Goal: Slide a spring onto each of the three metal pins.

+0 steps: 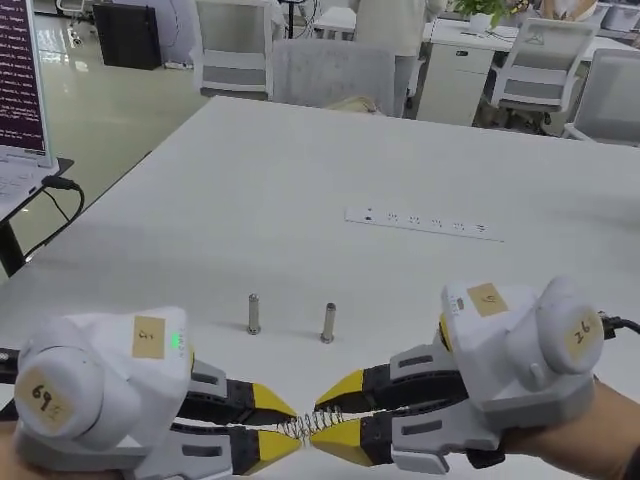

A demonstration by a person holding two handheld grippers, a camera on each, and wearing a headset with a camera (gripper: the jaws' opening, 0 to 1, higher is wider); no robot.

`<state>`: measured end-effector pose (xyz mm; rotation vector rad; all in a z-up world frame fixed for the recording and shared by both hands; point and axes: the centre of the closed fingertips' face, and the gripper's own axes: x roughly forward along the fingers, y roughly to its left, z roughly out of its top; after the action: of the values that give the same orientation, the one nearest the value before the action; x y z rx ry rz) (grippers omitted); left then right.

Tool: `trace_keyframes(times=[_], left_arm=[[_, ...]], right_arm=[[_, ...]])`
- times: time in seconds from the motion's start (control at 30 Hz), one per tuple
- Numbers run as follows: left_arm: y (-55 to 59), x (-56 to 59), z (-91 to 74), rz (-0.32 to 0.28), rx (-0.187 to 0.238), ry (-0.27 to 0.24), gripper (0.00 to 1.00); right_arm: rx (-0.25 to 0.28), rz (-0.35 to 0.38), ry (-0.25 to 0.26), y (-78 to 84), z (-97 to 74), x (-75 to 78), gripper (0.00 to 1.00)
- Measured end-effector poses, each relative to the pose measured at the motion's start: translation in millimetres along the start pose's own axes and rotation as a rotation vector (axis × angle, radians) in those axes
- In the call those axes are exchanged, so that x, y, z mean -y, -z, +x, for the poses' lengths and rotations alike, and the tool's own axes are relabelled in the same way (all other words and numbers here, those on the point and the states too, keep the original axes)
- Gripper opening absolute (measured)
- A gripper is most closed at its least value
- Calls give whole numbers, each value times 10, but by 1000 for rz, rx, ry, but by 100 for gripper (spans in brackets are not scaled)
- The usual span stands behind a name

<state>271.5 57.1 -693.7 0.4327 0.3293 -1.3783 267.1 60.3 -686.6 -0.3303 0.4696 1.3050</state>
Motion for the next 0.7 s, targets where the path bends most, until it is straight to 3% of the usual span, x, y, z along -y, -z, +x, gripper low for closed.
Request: trace_keyframes(times=[0.33,0.7], left_arm=[[-5,-3,8,-10,9,-3,2],[-8,-23,17,-17,16,-16,2]], right_arm=[[-4,-15,2,-4,2,11,10],[-49,-50,-23,-52,5,7,8]])
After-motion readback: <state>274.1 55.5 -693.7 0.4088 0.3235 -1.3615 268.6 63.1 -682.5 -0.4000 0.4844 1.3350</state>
